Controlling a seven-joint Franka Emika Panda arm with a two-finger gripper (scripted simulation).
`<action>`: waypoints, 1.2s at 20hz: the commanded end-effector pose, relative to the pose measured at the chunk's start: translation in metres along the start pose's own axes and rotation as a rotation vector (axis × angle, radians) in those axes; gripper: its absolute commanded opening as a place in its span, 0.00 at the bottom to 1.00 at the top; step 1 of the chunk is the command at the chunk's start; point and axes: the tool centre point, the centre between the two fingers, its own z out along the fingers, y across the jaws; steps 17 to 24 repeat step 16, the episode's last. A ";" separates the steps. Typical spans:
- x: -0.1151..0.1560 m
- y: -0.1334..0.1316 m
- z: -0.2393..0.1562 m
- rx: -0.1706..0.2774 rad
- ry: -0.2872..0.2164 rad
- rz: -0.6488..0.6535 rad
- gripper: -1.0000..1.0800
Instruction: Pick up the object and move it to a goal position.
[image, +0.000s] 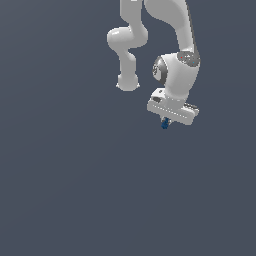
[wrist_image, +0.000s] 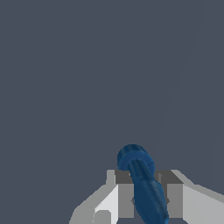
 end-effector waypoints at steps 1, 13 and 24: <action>-0.017 -0.008 -0.007 0.000 0.000 0.001 0.00; -0.041 -0.022 -0.018 0.000 0.000 0.002 0.00; -0.039 -0.021 -0.017 0.000 0.000 0.002 0.00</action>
